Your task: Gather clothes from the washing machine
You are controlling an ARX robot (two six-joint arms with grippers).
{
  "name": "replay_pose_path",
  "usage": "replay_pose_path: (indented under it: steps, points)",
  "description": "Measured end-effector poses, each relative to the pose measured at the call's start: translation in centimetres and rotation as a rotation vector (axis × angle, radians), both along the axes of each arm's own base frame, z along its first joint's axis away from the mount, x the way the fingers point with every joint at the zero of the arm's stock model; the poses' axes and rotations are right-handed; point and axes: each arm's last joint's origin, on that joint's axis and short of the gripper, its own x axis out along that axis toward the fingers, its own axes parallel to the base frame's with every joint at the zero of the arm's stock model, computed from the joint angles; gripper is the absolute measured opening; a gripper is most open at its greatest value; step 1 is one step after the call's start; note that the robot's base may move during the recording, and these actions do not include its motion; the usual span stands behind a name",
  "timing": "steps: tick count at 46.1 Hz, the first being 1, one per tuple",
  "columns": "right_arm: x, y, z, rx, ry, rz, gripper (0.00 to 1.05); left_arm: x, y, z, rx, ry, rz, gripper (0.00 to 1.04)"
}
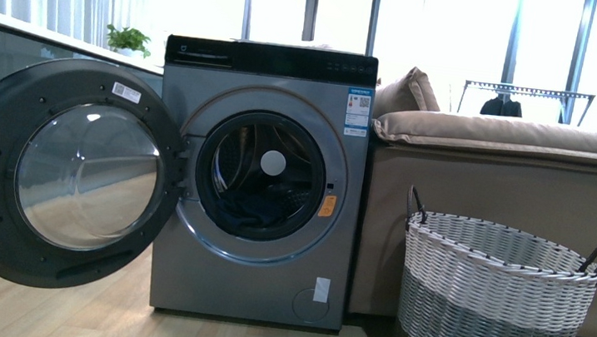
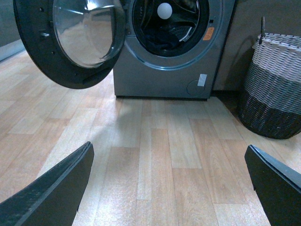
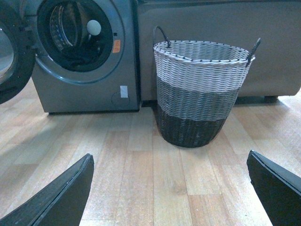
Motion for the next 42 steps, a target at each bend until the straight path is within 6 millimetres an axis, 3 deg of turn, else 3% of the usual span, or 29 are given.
replay_pose_path:
  steps: [42]
  points:
    - [0.0,0.0,0.0,0.0,0.0,0.0,0.97,0.0,0.0,0.0,0.0,0.0,0.0,0.98]
